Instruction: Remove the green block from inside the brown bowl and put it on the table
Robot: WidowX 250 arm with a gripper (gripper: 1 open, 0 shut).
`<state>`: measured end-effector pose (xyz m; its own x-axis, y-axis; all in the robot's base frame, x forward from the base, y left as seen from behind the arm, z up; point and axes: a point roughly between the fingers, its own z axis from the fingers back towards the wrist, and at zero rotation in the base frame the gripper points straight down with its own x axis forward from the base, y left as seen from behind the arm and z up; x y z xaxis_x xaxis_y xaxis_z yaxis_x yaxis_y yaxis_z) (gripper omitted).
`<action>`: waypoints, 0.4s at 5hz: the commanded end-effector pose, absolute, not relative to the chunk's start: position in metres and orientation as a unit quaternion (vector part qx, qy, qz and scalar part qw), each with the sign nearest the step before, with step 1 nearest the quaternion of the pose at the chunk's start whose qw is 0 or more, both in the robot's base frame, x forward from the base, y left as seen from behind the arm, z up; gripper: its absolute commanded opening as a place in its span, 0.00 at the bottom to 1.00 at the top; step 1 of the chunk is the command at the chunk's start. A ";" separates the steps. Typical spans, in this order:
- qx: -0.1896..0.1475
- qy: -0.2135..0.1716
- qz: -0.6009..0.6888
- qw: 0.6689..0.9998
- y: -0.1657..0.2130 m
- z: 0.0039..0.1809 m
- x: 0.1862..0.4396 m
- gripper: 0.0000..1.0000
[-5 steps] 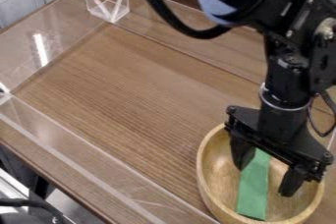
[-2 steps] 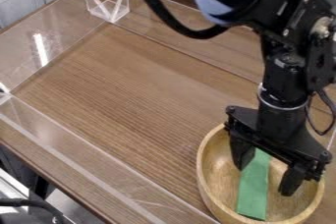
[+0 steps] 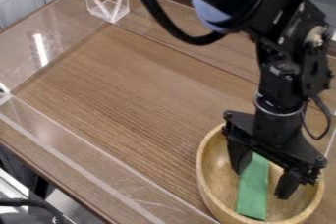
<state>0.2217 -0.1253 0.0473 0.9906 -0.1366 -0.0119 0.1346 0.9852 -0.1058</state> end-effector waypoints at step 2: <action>-0.060 -0.007 -0.061 0.996 -0.124 0.048 0.229 1.00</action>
<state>0.2239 -0.1260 0.0452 0.9910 -0.1338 0.0012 0.1331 0.9849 -0.1104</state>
